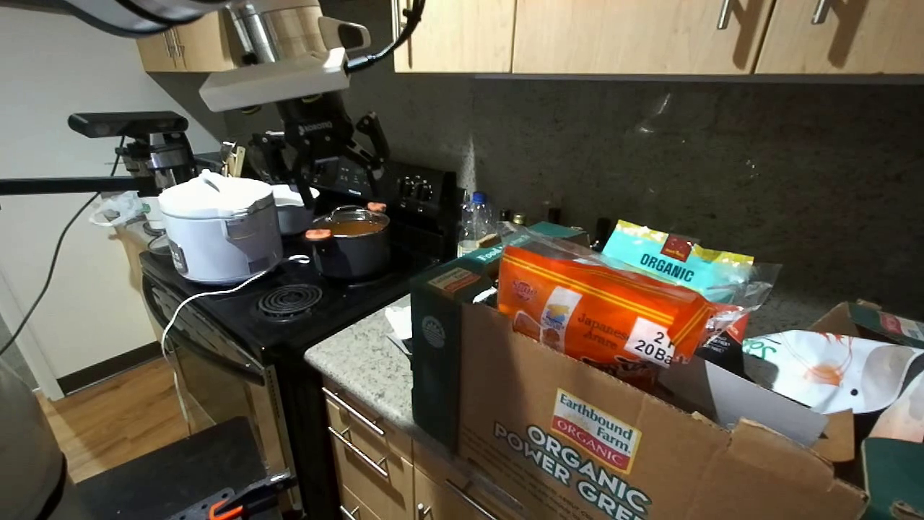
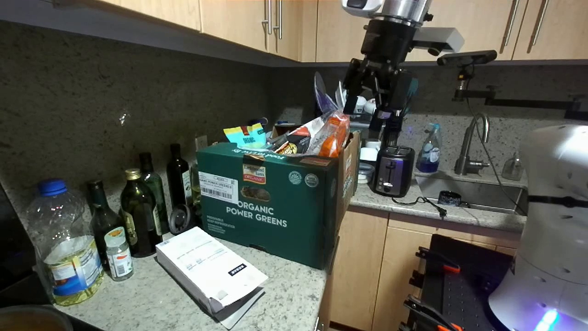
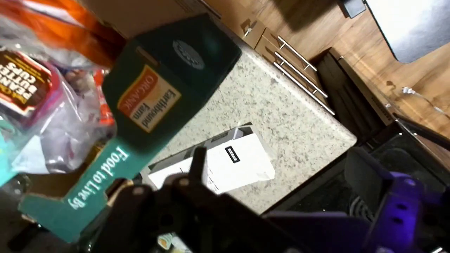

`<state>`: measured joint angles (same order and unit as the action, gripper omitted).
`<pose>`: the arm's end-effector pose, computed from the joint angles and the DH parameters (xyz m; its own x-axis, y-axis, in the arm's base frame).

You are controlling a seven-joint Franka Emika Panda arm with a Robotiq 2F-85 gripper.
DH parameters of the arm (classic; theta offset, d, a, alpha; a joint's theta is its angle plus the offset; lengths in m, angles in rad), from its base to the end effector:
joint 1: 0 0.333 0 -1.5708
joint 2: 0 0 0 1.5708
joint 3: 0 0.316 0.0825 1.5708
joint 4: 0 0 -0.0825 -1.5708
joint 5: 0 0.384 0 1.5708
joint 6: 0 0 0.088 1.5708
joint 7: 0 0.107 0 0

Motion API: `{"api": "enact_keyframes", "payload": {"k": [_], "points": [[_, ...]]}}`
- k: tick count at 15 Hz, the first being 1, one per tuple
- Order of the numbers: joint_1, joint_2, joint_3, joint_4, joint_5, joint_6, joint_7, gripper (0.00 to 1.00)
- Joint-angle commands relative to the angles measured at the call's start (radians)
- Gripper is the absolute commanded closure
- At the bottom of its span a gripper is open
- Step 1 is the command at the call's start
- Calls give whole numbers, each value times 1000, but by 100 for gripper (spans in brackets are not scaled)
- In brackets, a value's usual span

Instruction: Take a packet out of the white box

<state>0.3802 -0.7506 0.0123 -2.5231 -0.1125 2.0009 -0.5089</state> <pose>0.3235 0.1272 0.5404 0.5768 0.8053 0.1374 0.7770 -0.5927 0.2122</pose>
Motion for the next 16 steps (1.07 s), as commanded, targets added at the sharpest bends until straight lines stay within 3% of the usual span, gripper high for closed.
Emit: {"api": "enact_keyframes", "payload": {"k": [1,6,11,14,16], "points": [[54,169,44,89,38,73,-61,0],[61,384,92,158,29,204,-117,0],[31,558,125,228,42,244,-167,0],[11,636,145,262,53,234,-205,0],[-6,602,166,226,35,238,-166,0]]}}
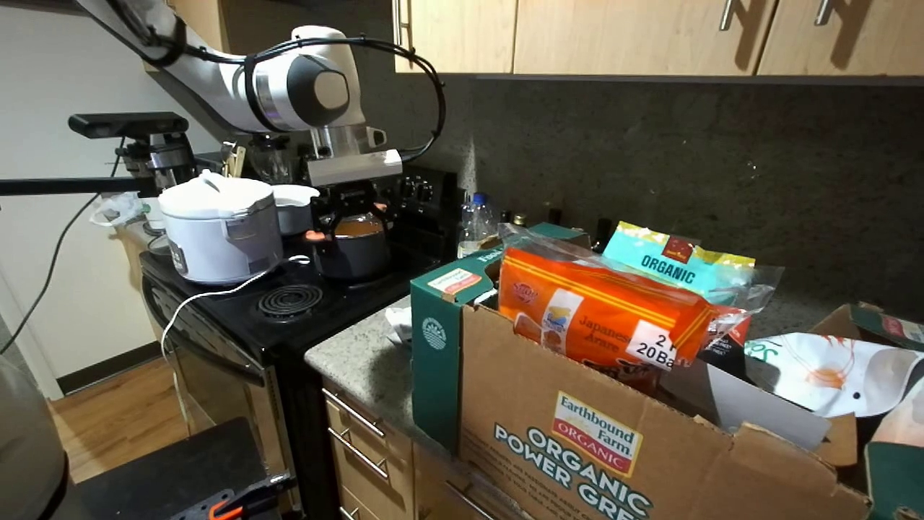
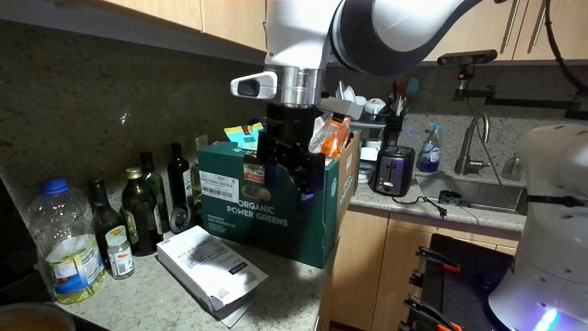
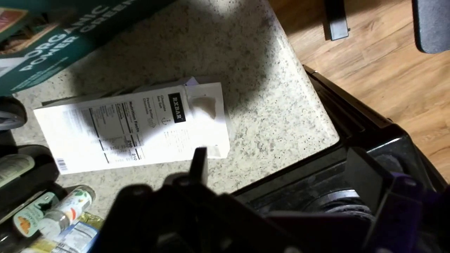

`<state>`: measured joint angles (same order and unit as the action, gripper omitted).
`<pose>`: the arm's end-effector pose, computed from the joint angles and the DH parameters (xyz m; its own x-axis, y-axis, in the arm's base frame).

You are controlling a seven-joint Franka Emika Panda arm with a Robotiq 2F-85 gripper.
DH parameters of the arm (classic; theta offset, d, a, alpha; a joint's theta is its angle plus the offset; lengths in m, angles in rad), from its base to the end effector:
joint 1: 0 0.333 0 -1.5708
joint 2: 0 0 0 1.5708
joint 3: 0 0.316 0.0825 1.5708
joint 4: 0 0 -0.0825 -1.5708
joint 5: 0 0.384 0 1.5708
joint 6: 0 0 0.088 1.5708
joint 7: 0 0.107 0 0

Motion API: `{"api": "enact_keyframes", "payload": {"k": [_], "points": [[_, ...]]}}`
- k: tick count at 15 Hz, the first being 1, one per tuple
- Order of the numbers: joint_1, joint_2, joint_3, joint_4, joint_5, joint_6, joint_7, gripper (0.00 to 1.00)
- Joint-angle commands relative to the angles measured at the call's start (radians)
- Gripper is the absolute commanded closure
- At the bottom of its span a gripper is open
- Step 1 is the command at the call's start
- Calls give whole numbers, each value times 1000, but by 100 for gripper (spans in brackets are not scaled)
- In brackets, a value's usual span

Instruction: Take a packet out of the white box

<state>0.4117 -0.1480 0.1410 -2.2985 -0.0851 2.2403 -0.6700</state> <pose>0.4254 0.2606 0.4171 0.2938 0.9558 0.0099 0.9480 -0.2927 0.1248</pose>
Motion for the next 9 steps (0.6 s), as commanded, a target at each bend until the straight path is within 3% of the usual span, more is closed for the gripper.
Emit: {"api": "enact_keyframes", "payload": {"k": [1,9], "points": [[-44,5,43,2,7,-2,-5,0],[-46,40,59,4,5,21,-4,0]]}}
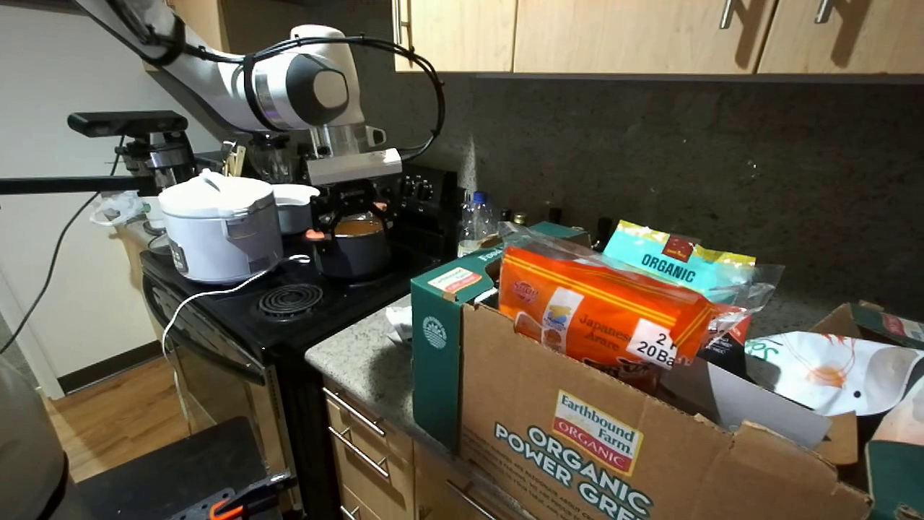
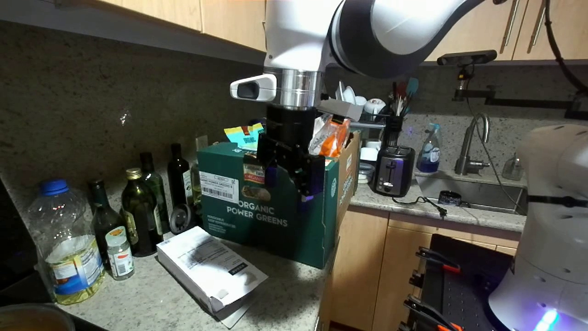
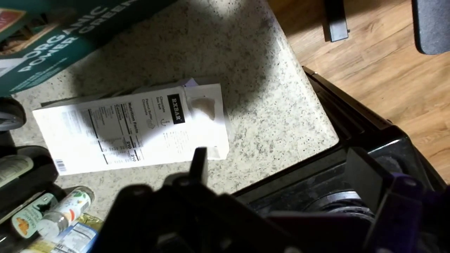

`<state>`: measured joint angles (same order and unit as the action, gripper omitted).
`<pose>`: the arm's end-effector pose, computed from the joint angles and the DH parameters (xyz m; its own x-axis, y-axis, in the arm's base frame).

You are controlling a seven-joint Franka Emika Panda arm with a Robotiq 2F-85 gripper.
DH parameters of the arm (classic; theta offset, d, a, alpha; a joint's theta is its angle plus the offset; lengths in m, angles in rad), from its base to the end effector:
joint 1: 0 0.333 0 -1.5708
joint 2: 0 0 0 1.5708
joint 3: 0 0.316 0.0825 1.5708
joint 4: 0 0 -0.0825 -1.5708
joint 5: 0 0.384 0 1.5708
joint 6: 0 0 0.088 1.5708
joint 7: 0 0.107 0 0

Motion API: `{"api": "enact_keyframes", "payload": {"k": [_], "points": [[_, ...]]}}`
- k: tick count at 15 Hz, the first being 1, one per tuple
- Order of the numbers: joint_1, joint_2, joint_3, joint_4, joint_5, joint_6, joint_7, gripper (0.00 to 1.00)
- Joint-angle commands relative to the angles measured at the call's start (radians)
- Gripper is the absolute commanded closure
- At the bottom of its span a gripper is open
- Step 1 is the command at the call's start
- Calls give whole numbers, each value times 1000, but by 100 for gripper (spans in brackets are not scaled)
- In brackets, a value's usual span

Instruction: Take a packet out of the white box

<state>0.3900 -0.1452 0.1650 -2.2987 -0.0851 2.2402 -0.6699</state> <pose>0.4249 0.2618 0.4154 0.2919 0.9564 0.0052 0.9488 -0.2903 0.1247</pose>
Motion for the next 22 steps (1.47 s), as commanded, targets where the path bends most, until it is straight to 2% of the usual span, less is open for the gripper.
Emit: {"api": "enact_keyframes", "payload": {"k": [1,4,5,6,11,15,16,19,22], "points": [[-24,59,45,5,8,35,-4,0],[-15,125,81,5,14,87,-6,0],[-12,143,97,0,16,109,-3,25],[-11,164,112,-2,14,130,-1,28],[-15,243,168,-36,-7,225,61,66],[-9,292,161,-66,-127,279,259,97],[-6,304,157,-65,-168,277,308,100],[10,349,145,-46,-301,242,433,100],[23,408,138,-14,-407,233,500,100]]}}
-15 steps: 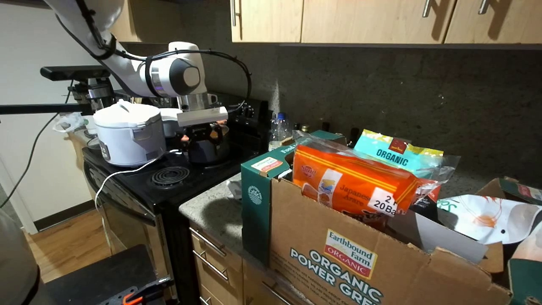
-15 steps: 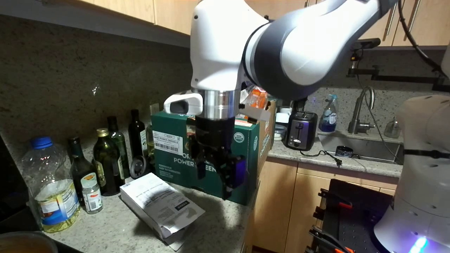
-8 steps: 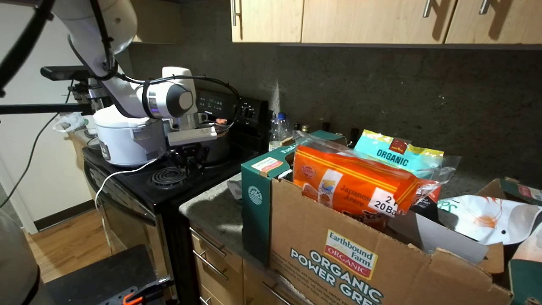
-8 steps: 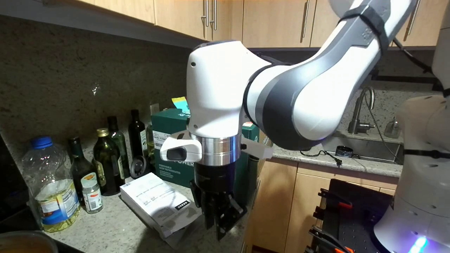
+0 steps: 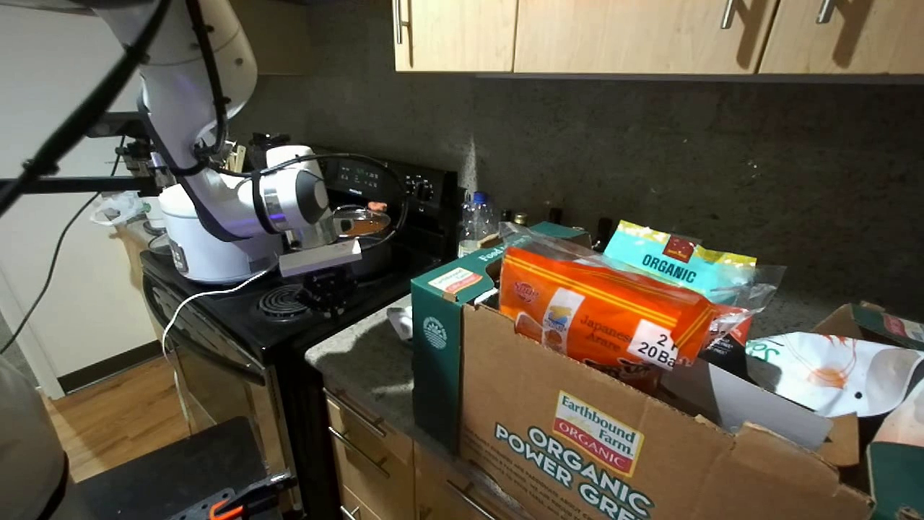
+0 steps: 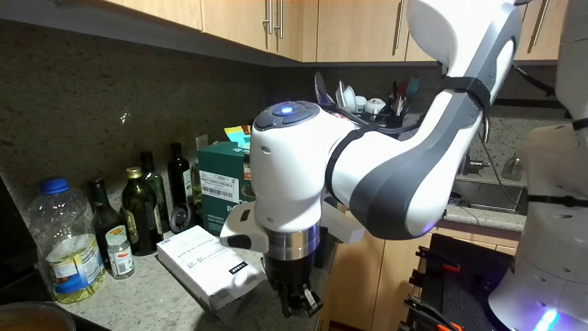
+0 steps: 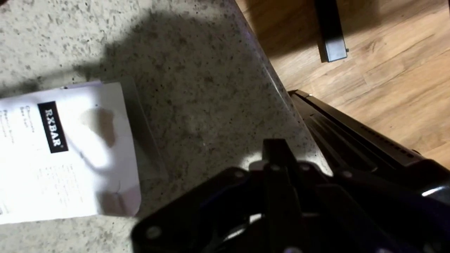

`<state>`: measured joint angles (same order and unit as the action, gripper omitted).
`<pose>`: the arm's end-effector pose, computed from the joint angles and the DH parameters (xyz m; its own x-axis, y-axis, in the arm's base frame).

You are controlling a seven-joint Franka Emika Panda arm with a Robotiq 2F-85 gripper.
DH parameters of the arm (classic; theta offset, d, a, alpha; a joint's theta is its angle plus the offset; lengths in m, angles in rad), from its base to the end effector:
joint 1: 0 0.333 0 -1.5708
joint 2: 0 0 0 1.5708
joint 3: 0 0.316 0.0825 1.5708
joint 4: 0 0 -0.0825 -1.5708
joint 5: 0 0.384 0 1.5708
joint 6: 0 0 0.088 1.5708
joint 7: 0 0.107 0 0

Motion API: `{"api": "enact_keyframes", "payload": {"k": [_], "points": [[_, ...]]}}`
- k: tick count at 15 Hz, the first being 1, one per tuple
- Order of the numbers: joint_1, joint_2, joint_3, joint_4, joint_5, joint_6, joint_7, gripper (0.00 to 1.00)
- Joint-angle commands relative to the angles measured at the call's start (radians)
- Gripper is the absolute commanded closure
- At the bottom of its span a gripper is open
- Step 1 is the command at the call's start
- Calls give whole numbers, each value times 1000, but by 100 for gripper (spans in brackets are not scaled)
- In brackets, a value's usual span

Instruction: Take a packet out of the white box

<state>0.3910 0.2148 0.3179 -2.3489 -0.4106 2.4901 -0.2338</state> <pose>0.3820 0.3340 0.2398 0.2995 0.9473 -0.1133 0.9491 -0.2836 0.1374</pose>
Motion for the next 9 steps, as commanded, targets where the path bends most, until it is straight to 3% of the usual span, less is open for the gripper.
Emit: {"api": "enact_keyframes", "payload": {"k": [1,9], "points": [[27,63,-15,46,-105,-27,75,100],[22,92,-4,50,-112,-14,43,99]]}}
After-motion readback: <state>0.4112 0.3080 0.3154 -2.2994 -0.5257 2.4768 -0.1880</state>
